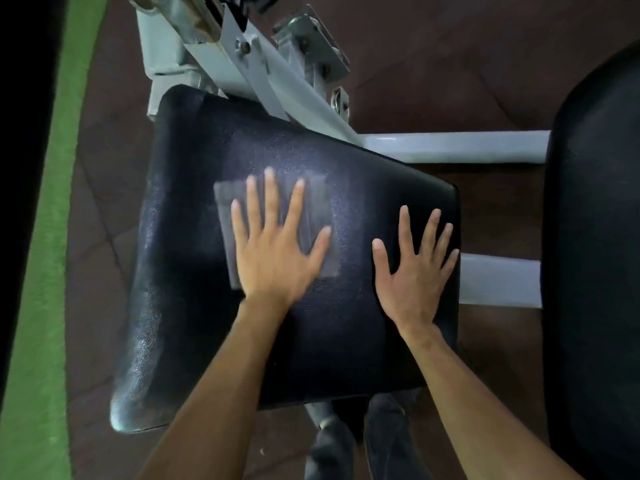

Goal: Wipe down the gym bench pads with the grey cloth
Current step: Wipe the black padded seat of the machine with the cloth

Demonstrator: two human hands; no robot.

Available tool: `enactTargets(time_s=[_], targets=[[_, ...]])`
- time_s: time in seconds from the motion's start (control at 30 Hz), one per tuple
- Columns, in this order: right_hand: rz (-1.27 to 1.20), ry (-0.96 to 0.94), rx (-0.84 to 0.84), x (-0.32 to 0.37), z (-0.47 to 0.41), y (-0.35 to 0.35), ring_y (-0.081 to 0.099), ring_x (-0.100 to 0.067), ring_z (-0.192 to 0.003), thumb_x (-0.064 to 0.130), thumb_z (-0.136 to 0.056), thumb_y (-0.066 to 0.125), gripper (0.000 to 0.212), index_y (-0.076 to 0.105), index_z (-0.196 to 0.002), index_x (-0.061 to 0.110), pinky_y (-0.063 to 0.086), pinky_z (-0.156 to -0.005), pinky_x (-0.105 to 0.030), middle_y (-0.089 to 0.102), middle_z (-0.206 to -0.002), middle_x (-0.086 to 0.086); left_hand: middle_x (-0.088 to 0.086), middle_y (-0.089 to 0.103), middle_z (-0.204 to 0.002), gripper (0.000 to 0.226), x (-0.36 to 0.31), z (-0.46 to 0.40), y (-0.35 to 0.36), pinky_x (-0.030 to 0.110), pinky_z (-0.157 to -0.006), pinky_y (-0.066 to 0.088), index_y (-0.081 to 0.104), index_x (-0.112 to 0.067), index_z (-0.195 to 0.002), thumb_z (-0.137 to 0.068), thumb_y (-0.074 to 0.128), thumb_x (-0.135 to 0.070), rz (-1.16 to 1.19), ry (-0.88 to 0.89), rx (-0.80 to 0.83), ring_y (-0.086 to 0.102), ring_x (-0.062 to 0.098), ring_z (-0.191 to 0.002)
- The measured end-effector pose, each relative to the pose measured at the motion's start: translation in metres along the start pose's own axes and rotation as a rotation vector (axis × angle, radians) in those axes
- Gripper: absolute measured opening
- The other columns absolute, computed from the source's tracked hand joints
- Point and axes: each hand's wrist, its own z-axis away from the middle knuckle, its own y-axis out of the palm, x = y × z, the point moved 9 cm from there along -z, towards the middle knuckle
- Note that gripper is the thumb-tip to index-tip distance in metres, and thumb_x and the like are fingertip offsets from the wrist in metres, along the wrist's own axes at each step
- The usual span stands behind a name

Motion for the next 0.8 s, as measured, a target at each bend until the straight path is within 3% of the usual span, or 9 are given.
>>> enactTargets(time_s=[0.07, 0.2, 0.4, 0.53, 0.67, 0.73, 0.8], targets=[[-0.003, -0.005, -0.019, -0.001, -0.001, 0.000, -0.005, -0.032, -0.152, 0.066, -0.097, 0.023, 0.067, 0.007, -0.156, 0.040, 0.005, -0.120, -0.059, -0.003, -0.166, -0.009, 0.008, -0.002, -0.168, 0.077, 0.016, -0.049, -0.013, 0.053, -0.124, 0.001, 0.010, -0.034, -0.159, -0.094, 0.025, -0.072, 0.032, 0.004, -0.043, -0.004, 0.030, -0.155], [0.007, -0.017, -0.038, 0.000, 0.000, 0.000, -0.004, -0.032, -0.152, 0.067, -0.097, 0.021, 0.067, 0.007, -0.156, 0.040, 0.004, -0.120, -0.058, -0.001, -0.166, -0.009, 0.008, -0.005, -0.168, 0.083, 0.087, -0.082, -0.029, 0.051, -0.124, 0.000, 0.006, -0.034, -0.159, -0.090, 0.017, -0.079, 0.085, -0.214, -0.045, -0.005, 0.029, -0.155], [-0.016, -0.035, 0.006, 0.003, 0.007, -0.001, -0.003, -0.036, -0.151, 0.066, -0.096, 0.026, 0.069, 0.011, -0.157, 0.037, 0.006, -0.118, -0.063, 0.000, -0.166, -0.014, 0.011, 0.007, -0.167, 0.080, 0.102, 0.069, -0.020, 0.052, -0.124, 0.009, 0.013, -0.030, -0.159, -0.093, 0.027, -0.074, 0.067, -0.373, -0.146, 0.008, 0.032, -0.154], [0.019, -0.095, 0.022, 0.013, 0.039, 0.005, -0.002, -0.038, -0.151, 0.065, -0.097, 0.027, 0.068, 0.014, -0.157, 0.036, 0.006, -0.117, -0.064, 0.001, -0.166, -0.014, 0.014, 0.001, -0.167, 0.083, 0.051, 0.133, 0.008, 0.058, -0.122, 0.008, 0.016, -0.025, -0.159, -0.092, 0.036, -0.070, 0.032, -0.280, -0.028, 0.001, 0.036, -0.154], [0.012, -0.101, 0.027, 0.013, 0.046, 0.006, -0.004, -0.035, -0.152, 0.064, -0.097, 0.028, 0.068, 0.012, -0.157, 0.036, 0.006, -0.118, -0.063, 0.000, -0.166, -0.012, 0.014, -0.003, -0.167, 0.081, 0.017, 0.097, 0.013, 0.055, -0.123, 0.003, 0.010, -0.026, -0.160, -0.095, 0.028, -0.070, 0.014, -0.047, -0.003, -0.005, 0.036, -0.154], [0.021, -0.110, 0.024, 0.012, 0.045, 0.006, -0.005, -0.034, -0.152, 0.065, -0.097, 0.027, 0.068, 0.011, -0.157, 0.037, 0.005, -0.119, -0.063, -0.001, -0.166, -0.011, 0.009, 0.000, -0.168, 0.079, 0.021, 0.067, 0.007, 0.053, -0.124, 0.005, 0.011, -0.030, -0.159, -0.095, 0.027, -0.072, -0.003, 0.086, -0.036, -0.002, 0.031, -0.155], [0.024, -0.106, 0.022, 0.011, 0.046, 0.007, -0.006, -0.033, -0.152, 0.066, -0.097, 0.025, 0.069, 0.009, -0.157, 0.038, 0.004, -0.119, -0.062, -0.002, -0.166, -0.010, 0.007, 0.004, -0.168, 0.078, 0.044, 0.044, -0.003, 0.051, -0.124, 0.007, 0.014, -0.033, -0.158, -0.094, 0.028, -0.074, -0.002, 0.102, -0.062, 0.002, 0.028, -0.155]])
